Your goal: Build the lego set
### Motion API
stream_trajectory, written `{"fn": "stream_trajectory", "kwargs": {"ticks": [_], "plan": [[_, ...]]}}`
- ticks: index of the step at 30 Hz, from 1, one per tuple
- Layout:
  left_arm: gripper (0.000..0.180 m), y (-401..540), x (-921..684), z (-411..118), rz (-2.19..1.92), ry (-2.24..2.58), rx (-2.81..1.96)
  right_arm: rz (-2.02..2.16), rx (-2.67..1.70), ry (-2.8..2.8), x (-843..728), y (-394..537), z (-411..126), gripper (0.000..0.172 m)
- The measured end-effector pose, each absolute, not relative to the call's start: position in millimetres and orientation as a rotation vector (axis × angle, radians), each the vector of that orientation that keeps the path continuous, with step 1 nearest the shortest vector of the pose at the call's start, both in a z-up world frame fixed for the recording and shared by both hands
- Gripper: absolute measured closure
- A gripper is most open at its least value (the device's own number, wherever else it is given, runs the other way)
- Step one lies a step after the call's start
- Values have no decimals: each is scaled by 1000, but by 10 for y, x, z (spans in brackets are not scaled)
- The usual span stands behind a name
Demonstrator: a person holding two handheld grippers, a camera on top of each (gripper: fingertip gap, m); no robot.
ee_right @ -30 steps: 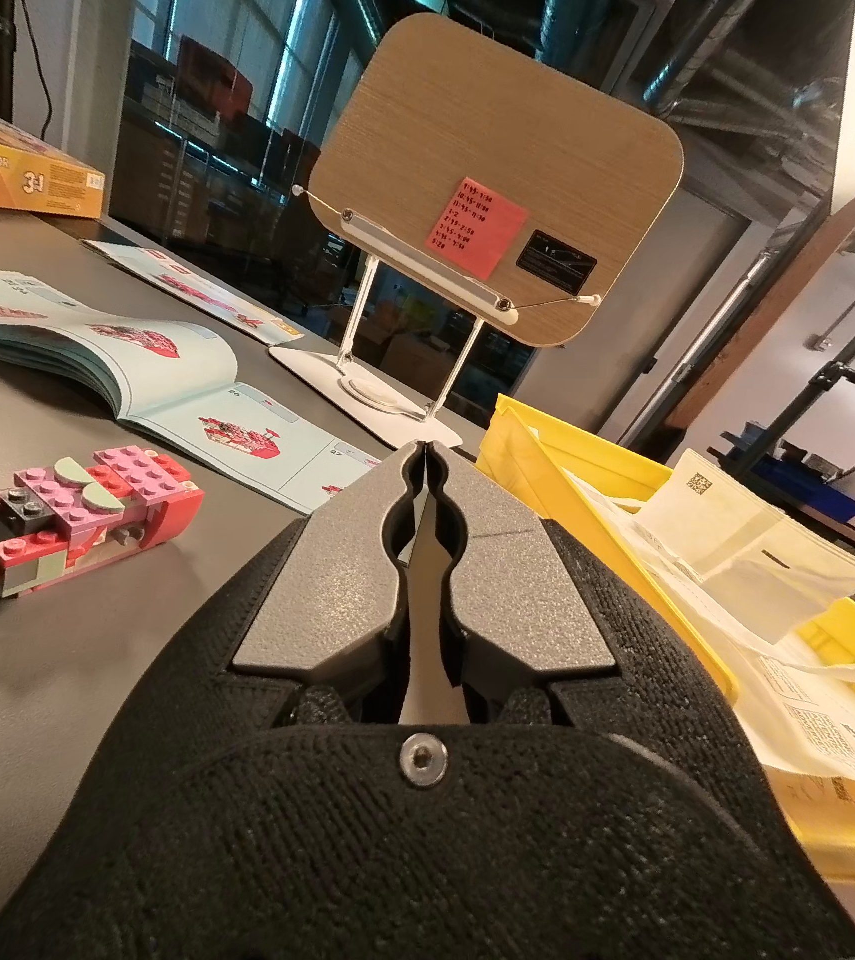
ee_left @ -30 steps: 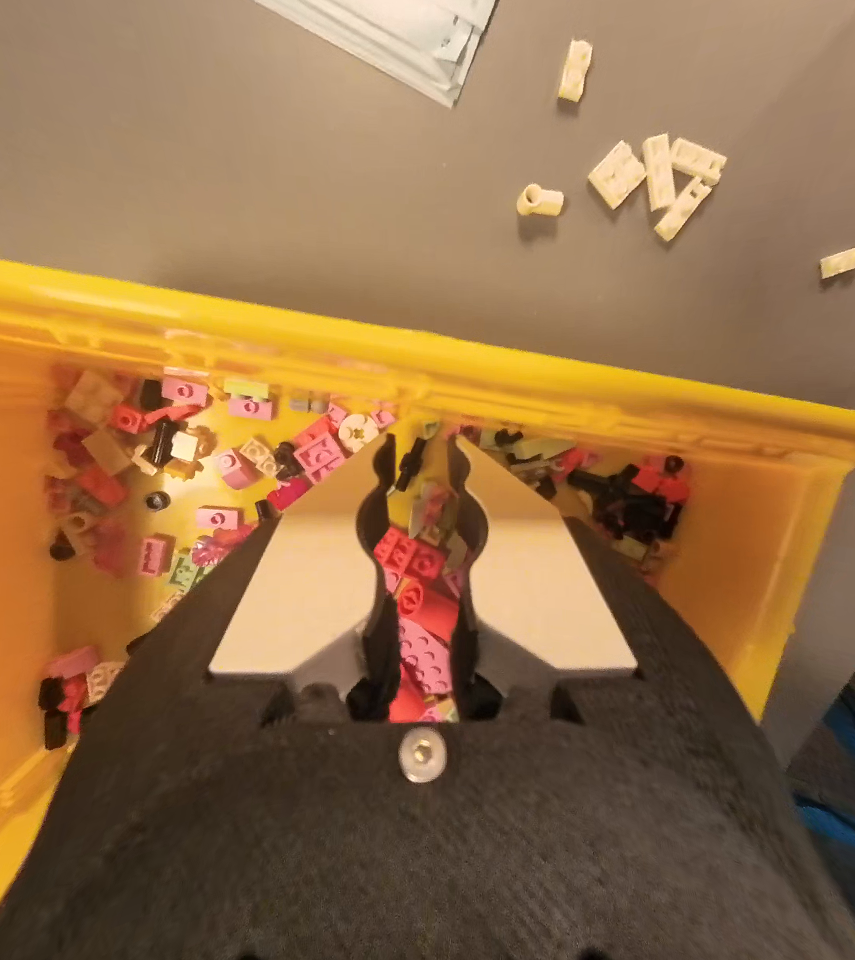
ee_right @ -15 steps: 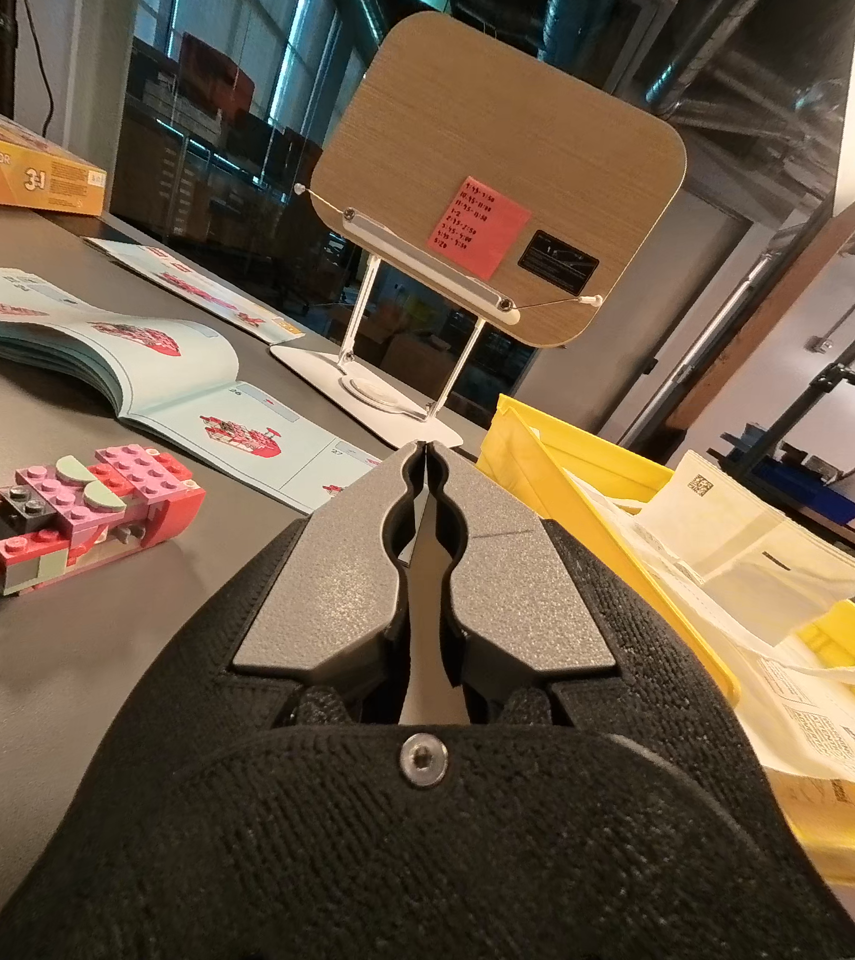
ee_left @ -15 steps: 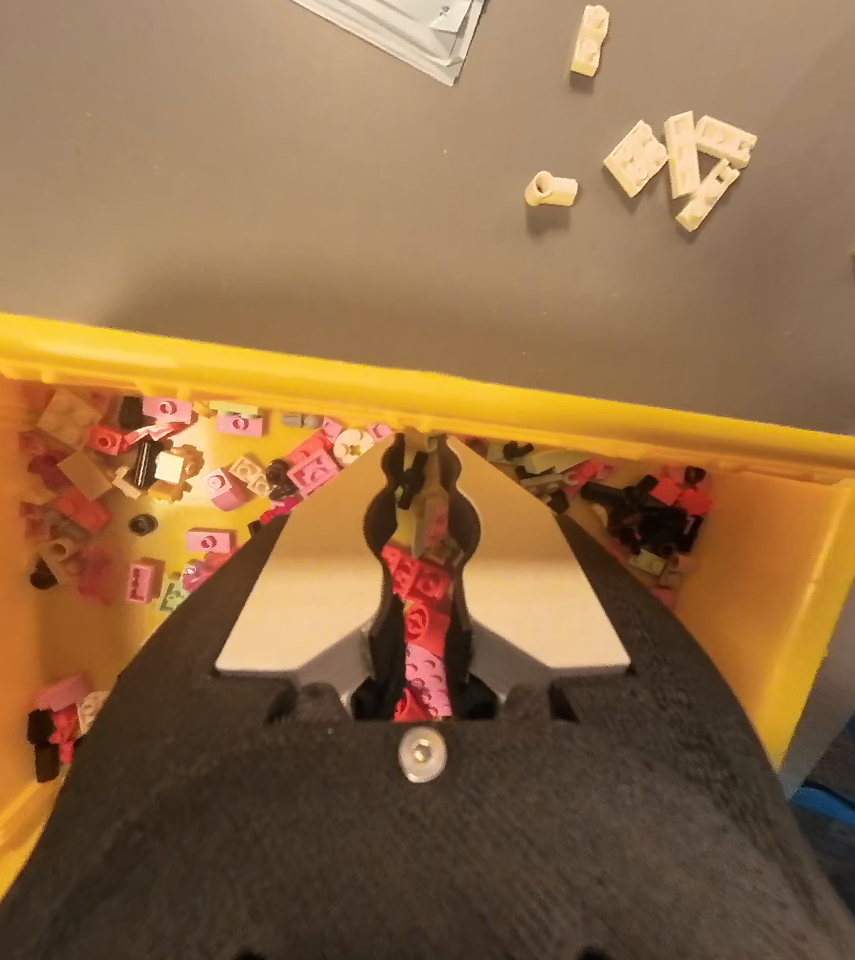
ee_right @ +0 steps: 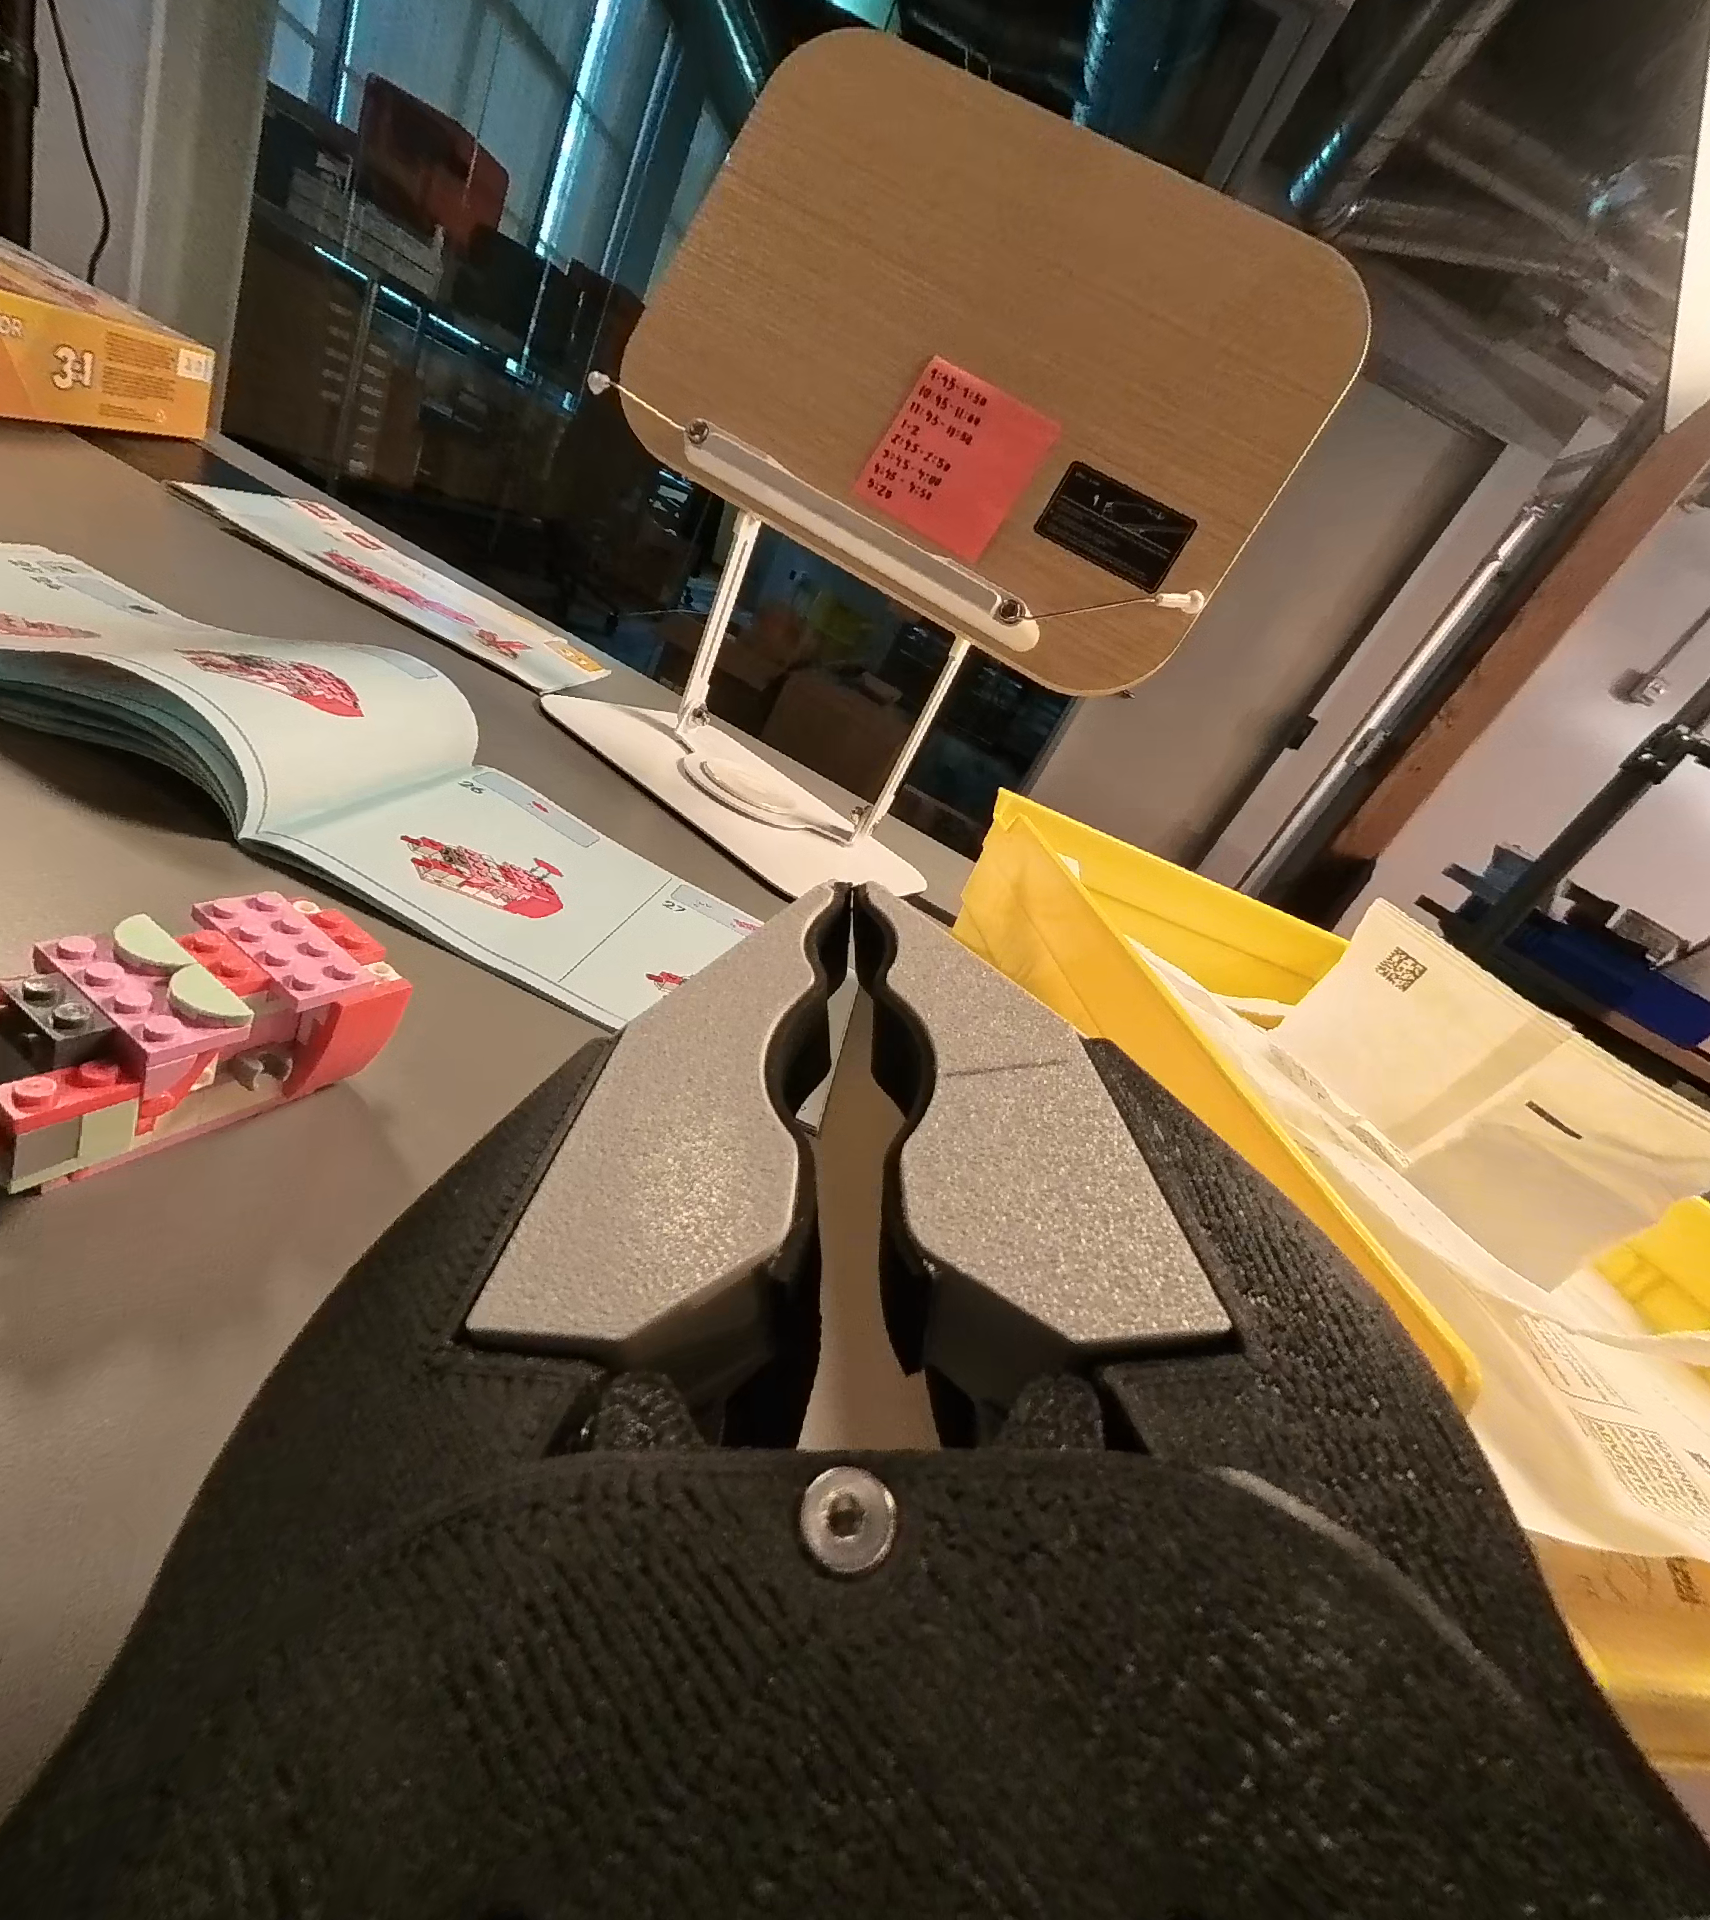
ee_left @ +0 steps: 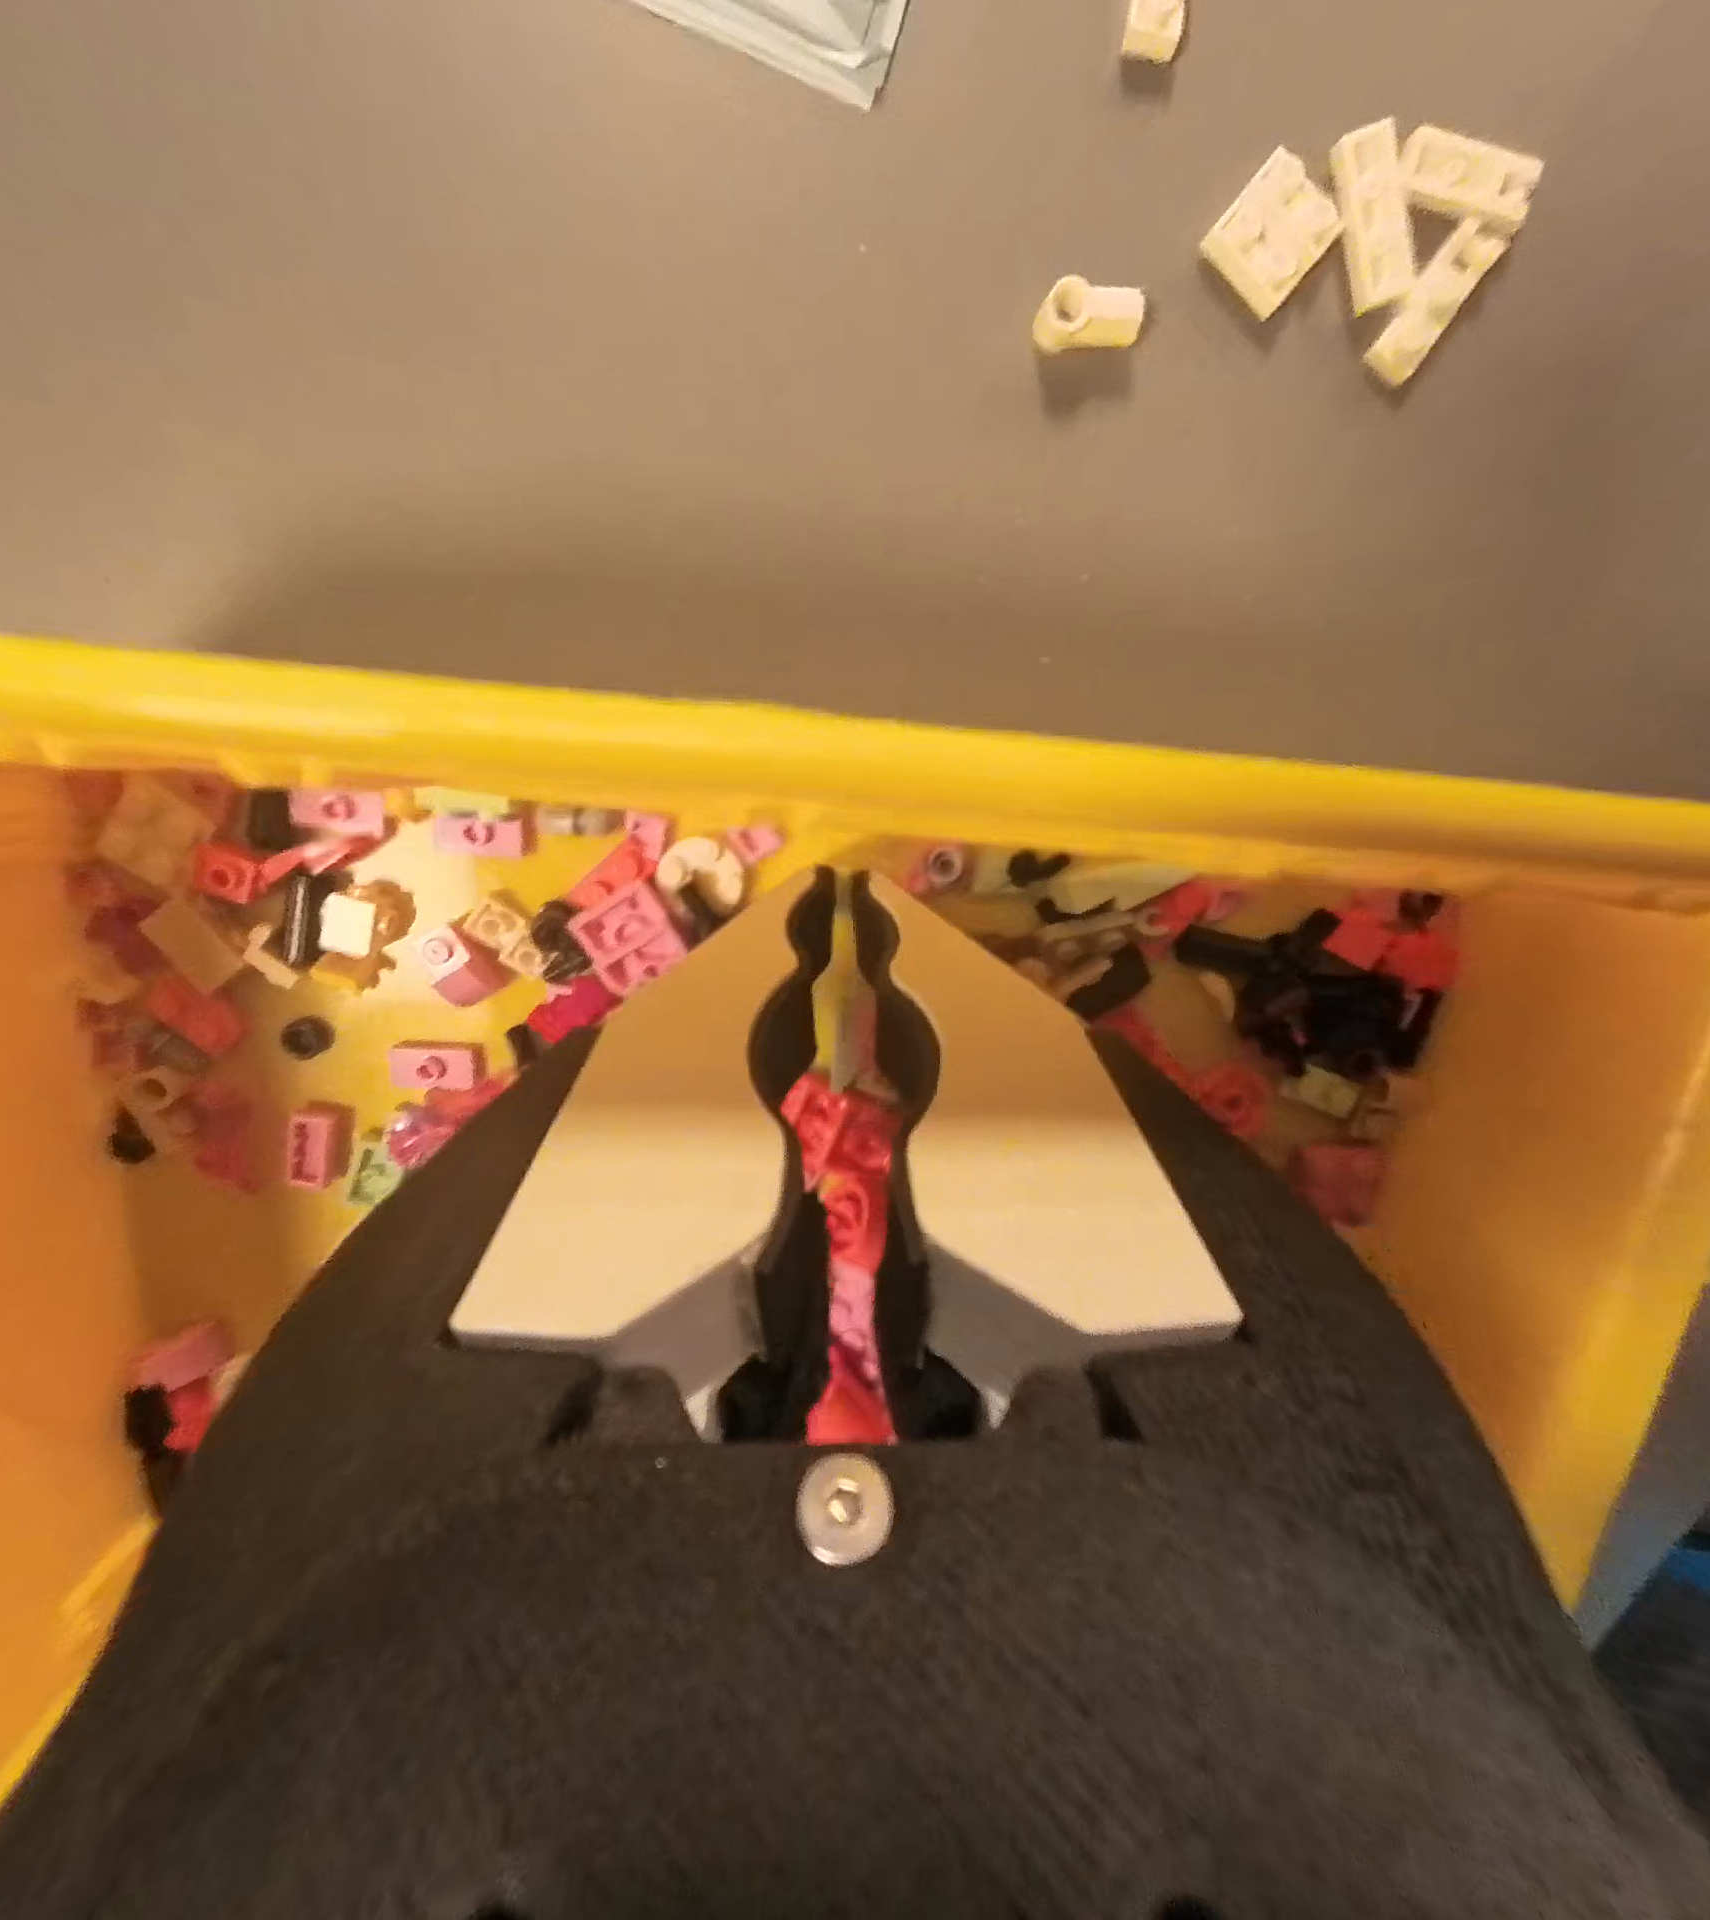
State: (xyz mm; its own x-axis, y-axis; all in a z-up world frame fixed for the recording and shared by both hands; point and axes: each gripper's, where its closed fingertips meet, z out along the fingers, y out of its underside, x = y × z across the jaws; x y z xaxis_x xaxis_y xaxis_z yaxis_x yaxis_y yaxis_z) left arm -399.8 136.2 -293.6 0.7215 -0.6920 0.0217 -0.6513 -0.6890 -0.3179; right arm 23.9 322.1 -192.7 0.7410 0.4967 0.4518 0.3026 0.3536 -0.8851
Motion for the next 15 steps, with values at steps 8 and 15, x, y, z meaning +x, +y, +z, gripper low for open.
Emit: {"fn": "stream_trajectory", "kwargs": {"ticks": [8,15], "plan": [[178,1457,-4037,-2423,-108,968,-2349,154,-1237,-770,244,3216,-1920,172],[179,1397,-3531,-1450,-296,877,-1888,174,-1237,-749,269,3210,-1893,172]]}}
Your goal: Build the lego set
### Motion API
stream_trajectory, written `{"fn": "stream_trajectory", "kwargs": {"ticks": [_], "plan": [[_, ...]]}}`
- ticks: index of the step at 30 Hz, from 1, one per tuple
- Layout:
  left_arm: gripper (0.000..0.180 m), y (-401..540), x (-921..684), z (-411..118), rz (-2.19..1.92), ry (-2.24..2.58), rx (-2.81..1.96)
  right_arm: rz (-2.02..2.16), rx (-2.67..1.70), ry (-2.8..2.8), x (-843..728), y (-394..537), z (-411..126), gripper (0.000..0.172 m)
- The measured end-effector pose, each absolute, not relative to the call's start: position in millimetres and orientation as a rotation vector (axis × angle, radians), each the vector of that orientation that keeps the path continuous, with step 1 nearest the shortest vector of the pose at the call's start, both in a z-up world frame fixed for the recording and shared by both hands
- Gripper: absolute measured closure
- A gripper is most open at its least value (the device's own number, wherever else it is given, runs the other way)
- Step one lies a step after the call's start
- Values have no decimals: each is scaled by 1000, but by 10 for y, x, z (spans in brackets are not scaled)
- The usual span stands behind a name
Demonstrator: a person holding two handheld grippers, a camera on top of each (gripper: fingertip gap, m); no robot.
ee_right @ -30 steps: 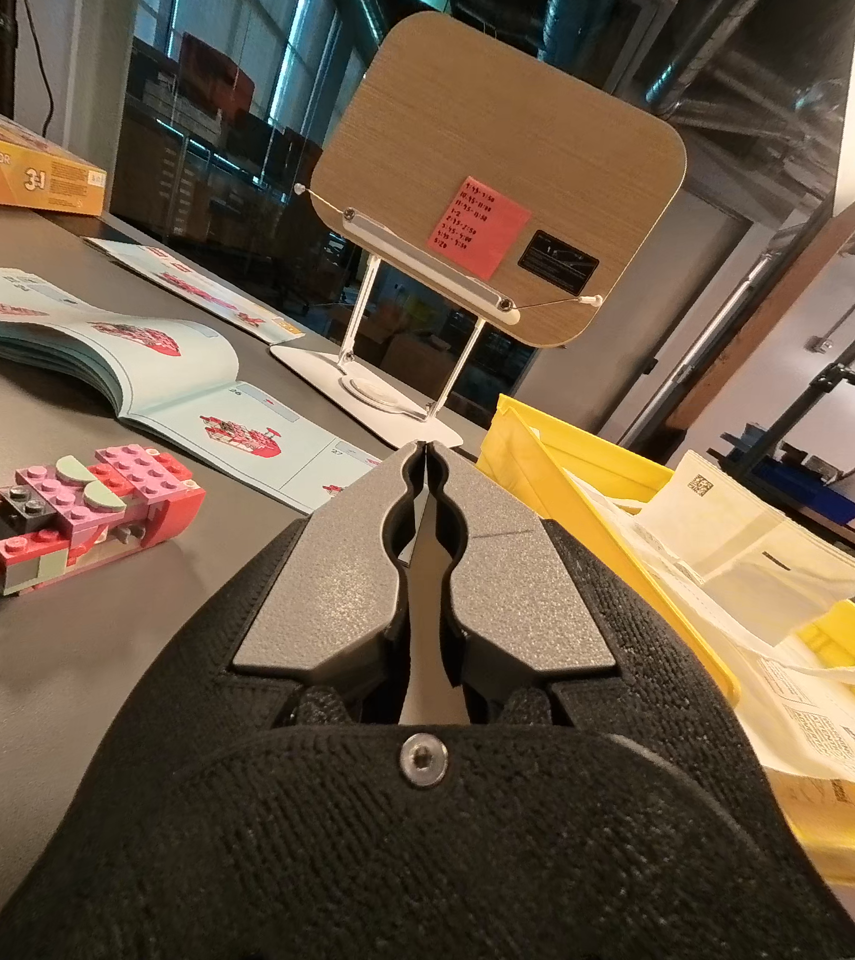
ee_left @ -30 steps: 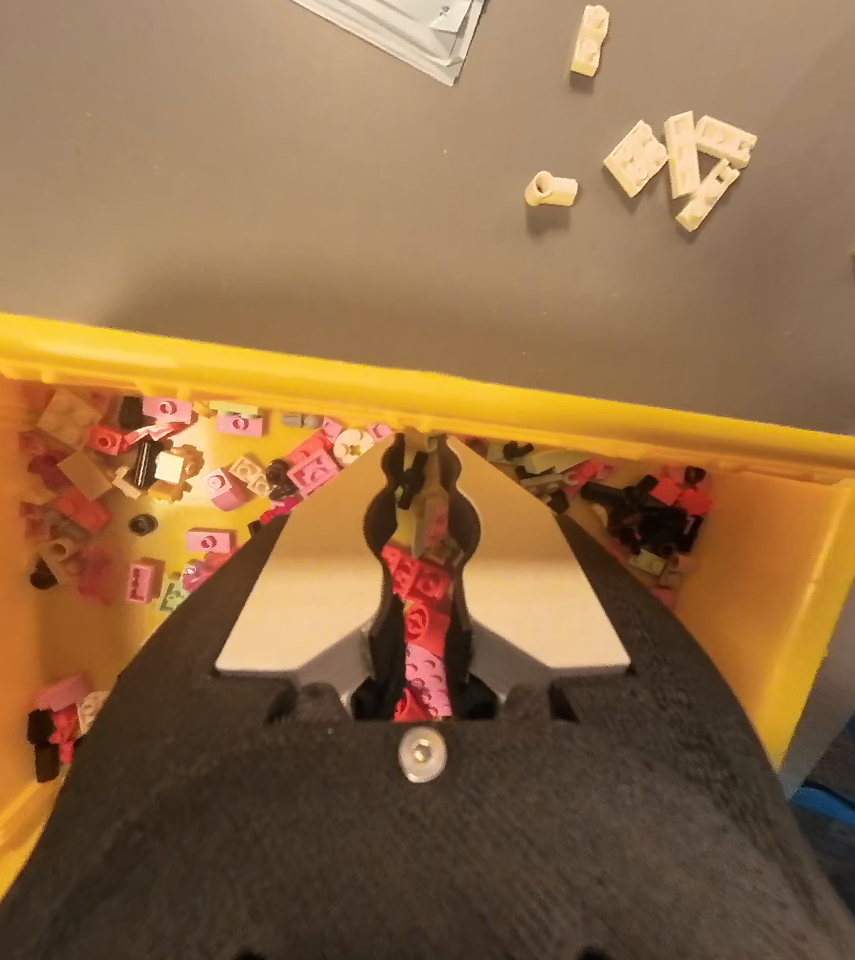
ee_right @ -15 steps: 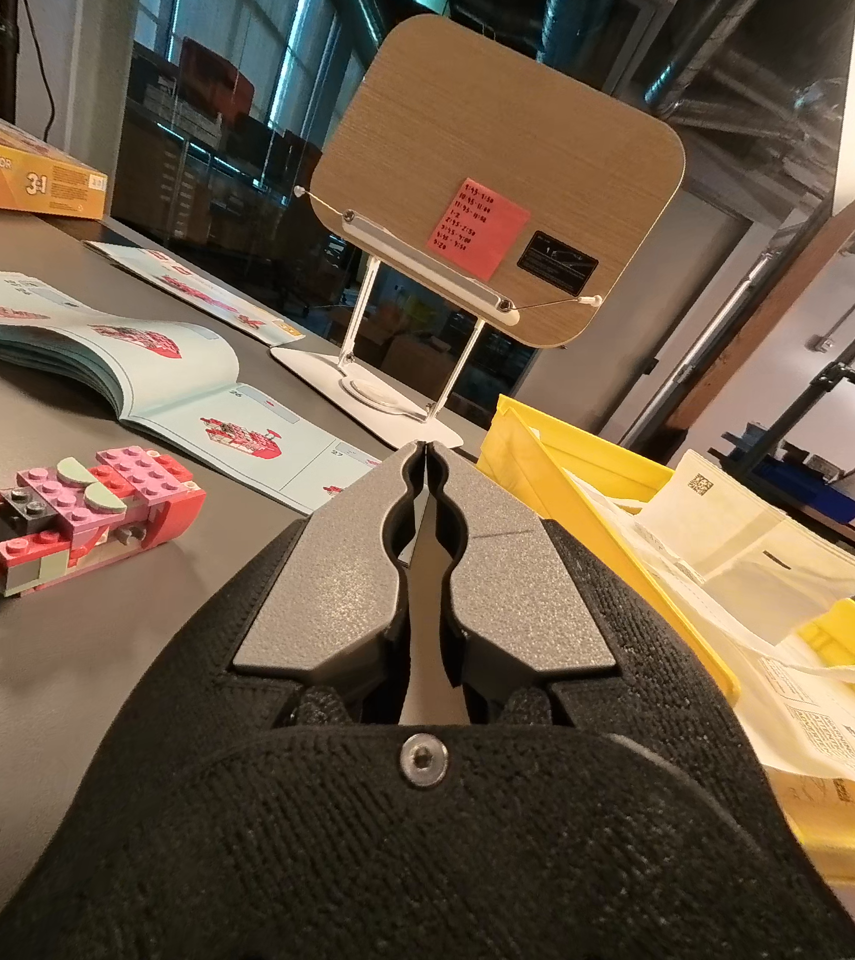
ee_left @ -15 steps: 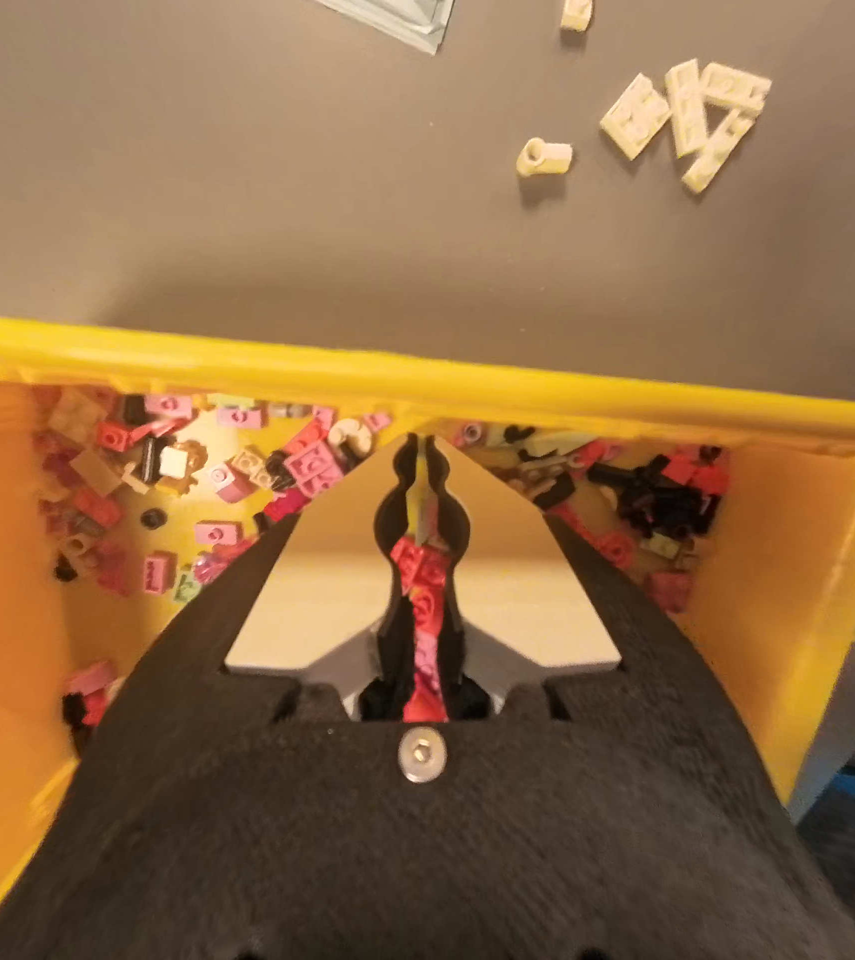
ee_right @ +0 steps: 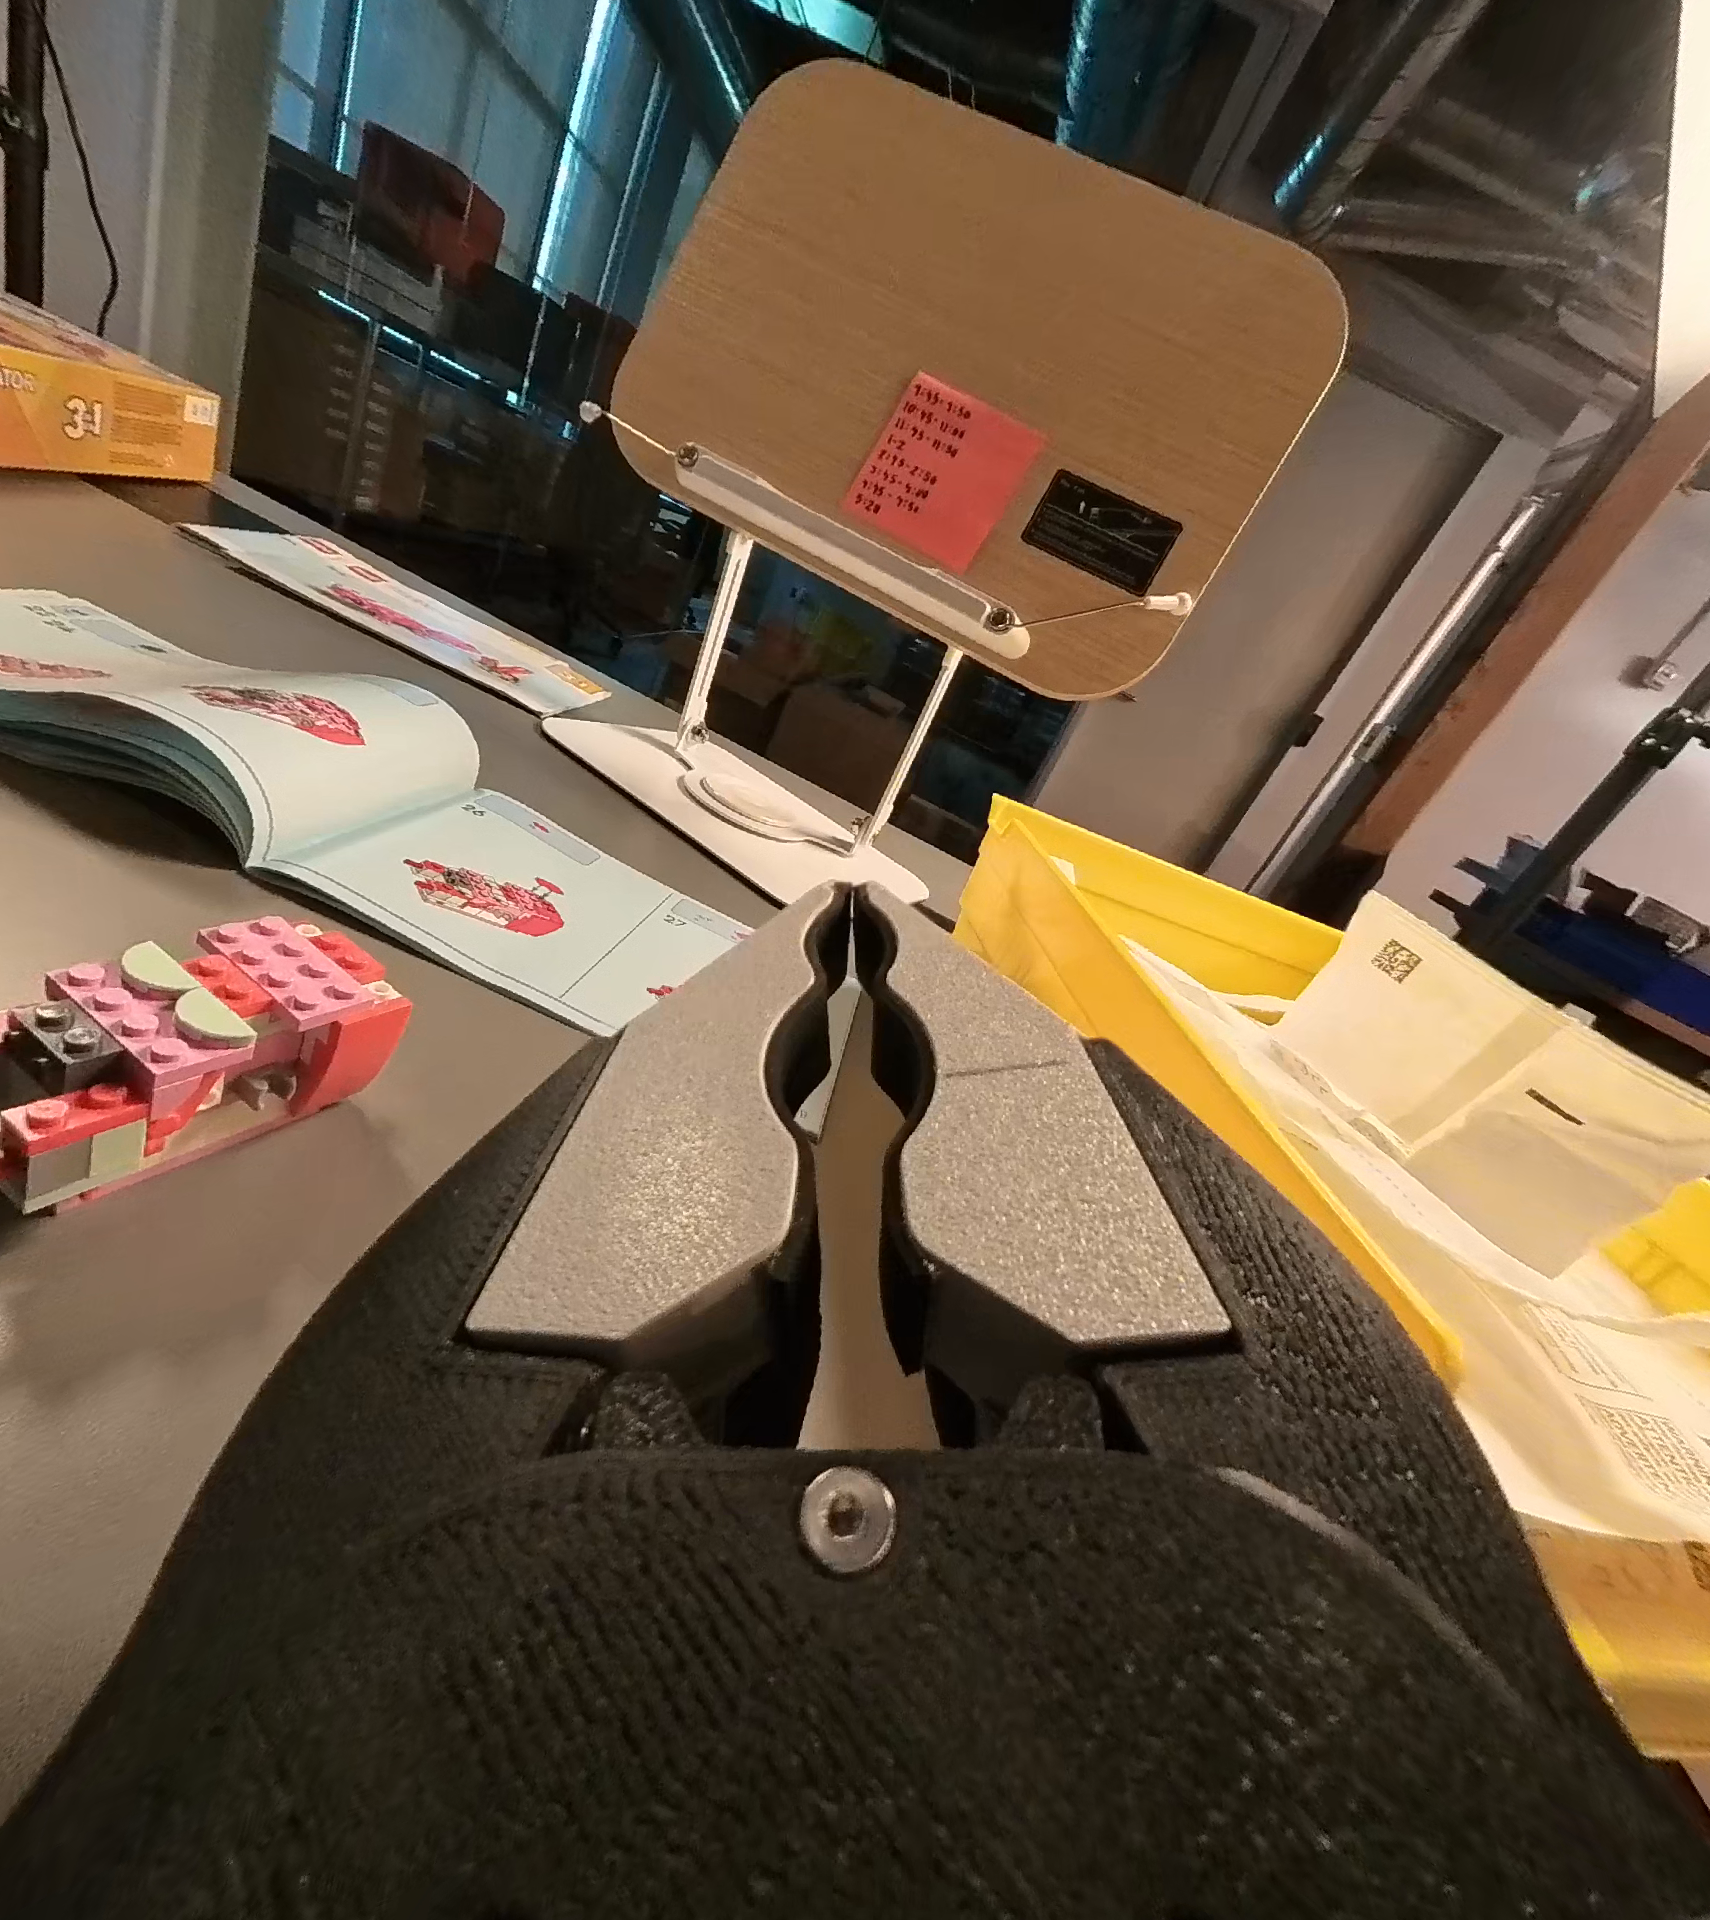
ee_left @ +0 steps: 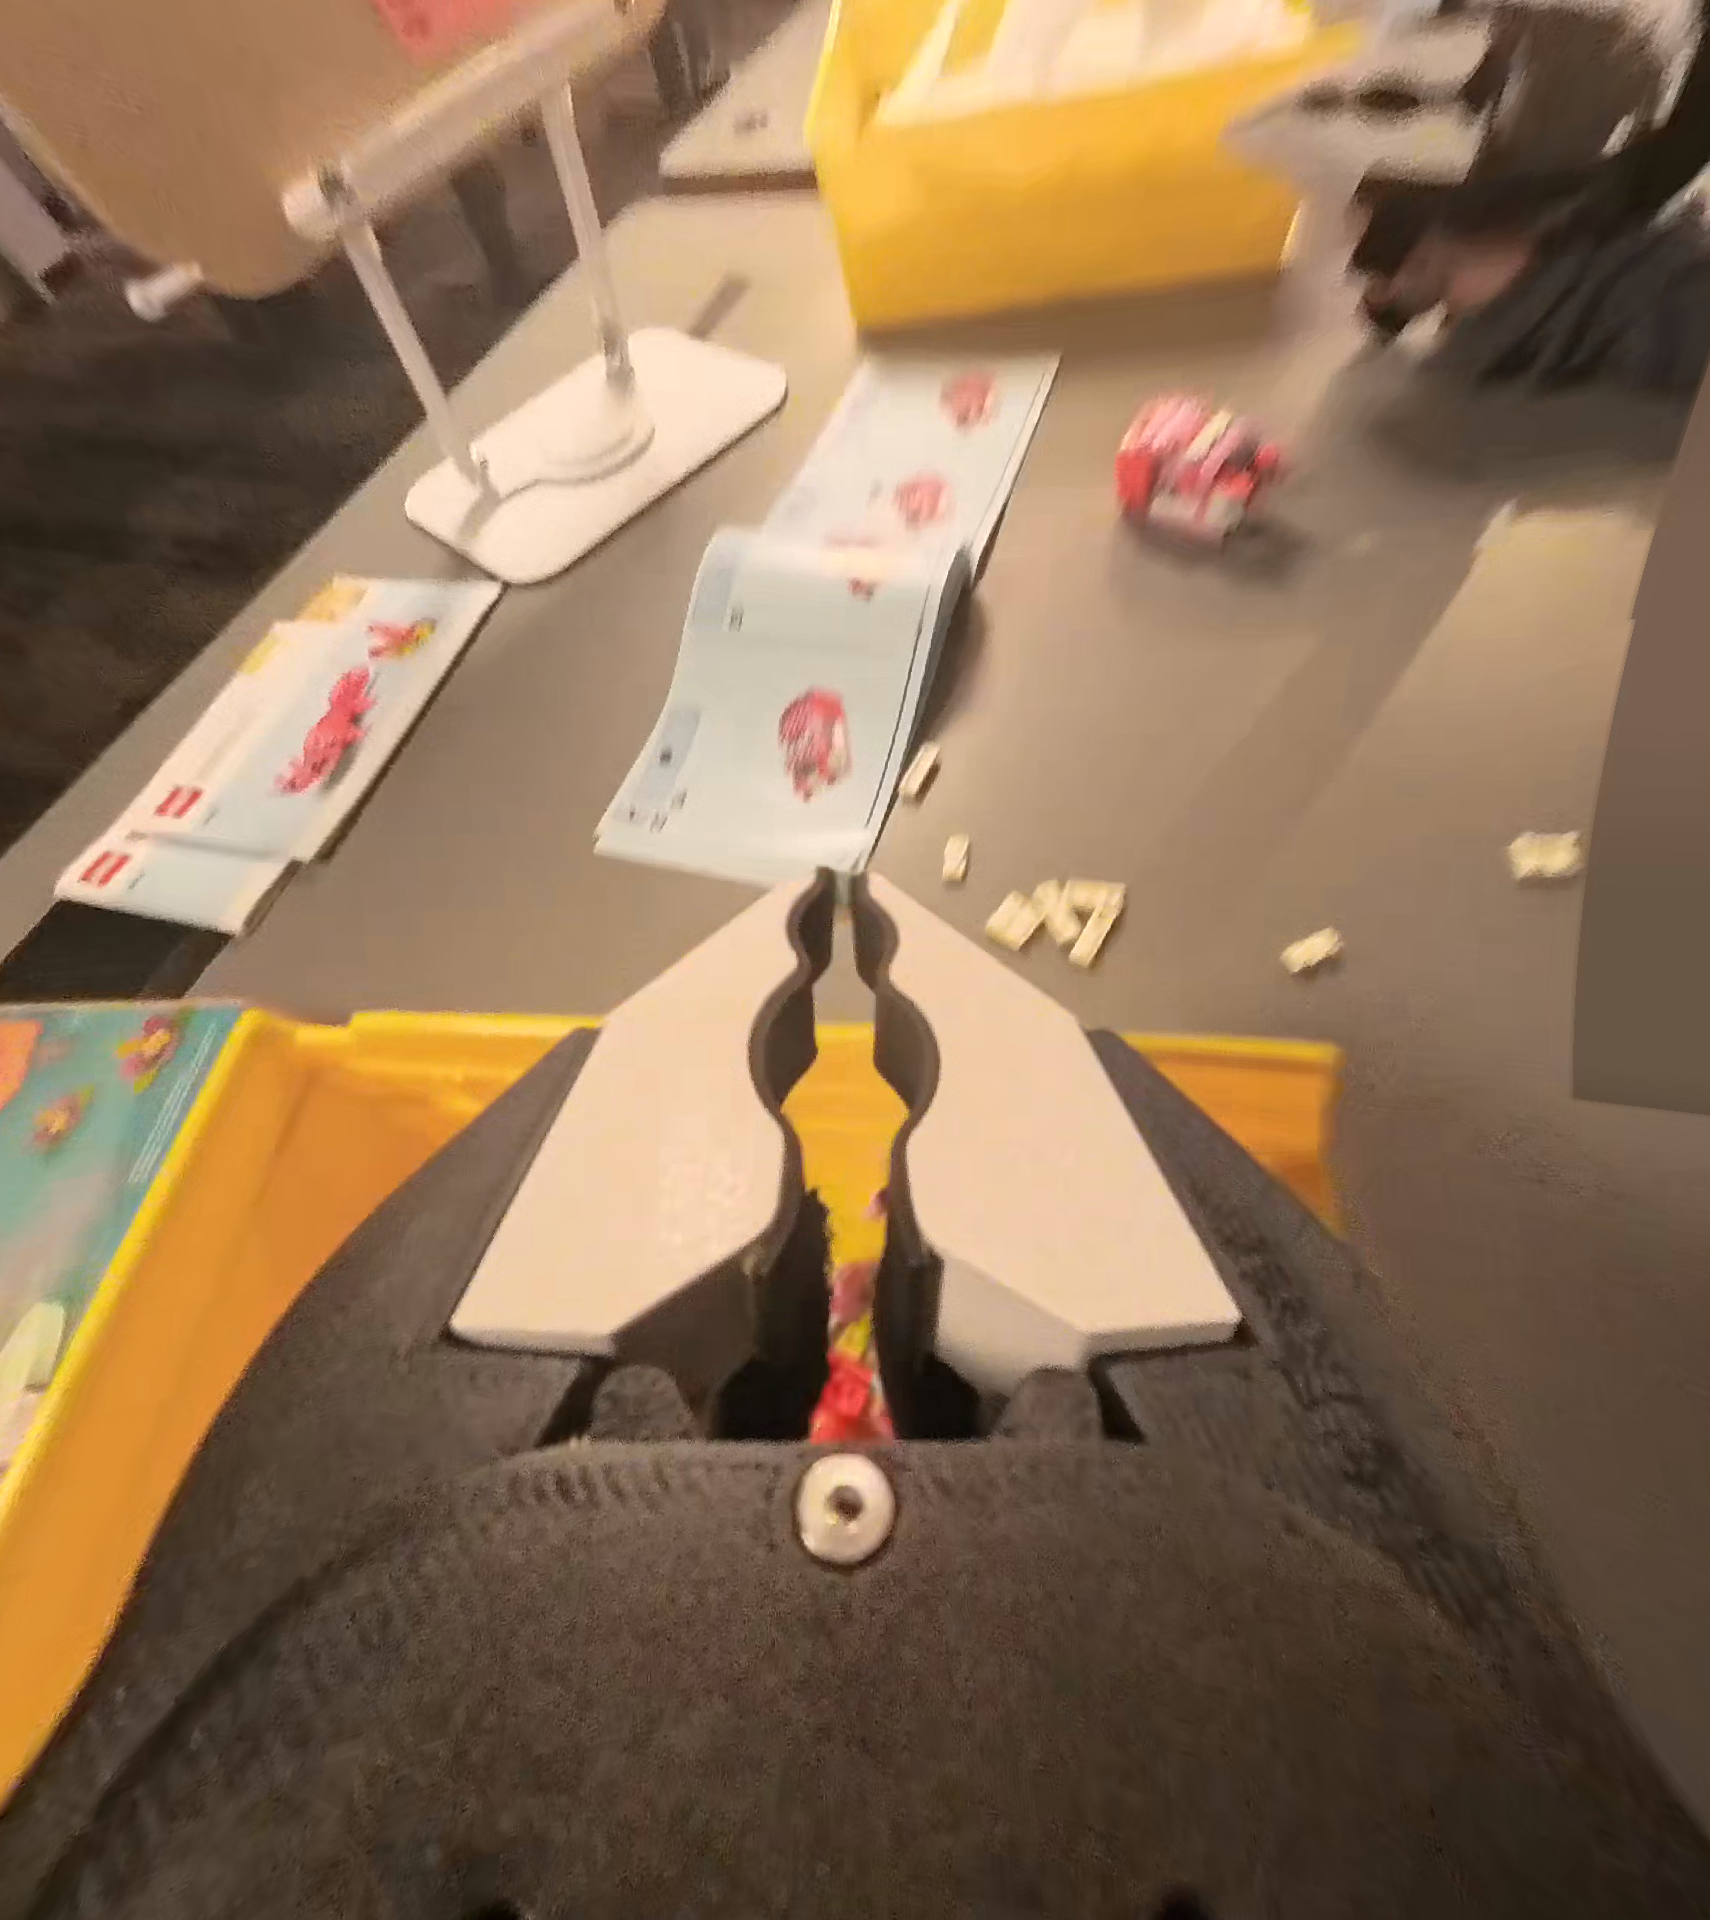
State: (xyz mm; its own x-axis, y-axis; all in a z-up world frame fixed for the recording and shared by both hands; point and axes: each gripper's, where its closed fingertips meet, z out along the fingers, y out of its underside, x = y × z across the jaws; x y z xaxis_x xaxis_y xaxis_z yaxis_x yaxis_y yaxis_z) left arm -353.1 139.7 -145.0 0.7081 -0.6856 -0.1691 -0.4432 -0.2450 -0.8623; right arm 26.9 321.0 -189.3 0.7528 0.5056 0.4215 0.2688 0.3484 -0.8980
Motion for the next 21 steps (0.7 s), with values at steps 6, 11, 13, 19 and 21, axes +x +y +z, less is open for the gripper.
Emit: {"fn": "stream_trajectory", "kwargs": {"ticks": [6,11,13,19,21], "plan": [[179,1381,-2831,-1144,-346,849,-1854,177,-1215,-748,285,3175,-1856,172],[178,1354,-1742,-1690,-475,1056,-2008,160,-1218,-753,318,3186,-1891,172],[178,1225,-1234,-1969,-729,1152,-2051,140,-1211,-771,299,3179,-1905,172],[179,1561,-981,-2689,-567,1191,-2240,111,-1174,-856,192,3110,-1949,172],[179,1672,-1035,-2774,-472,1192,-2268,120,-1170,-859,185,3101,-1946,172]]}}
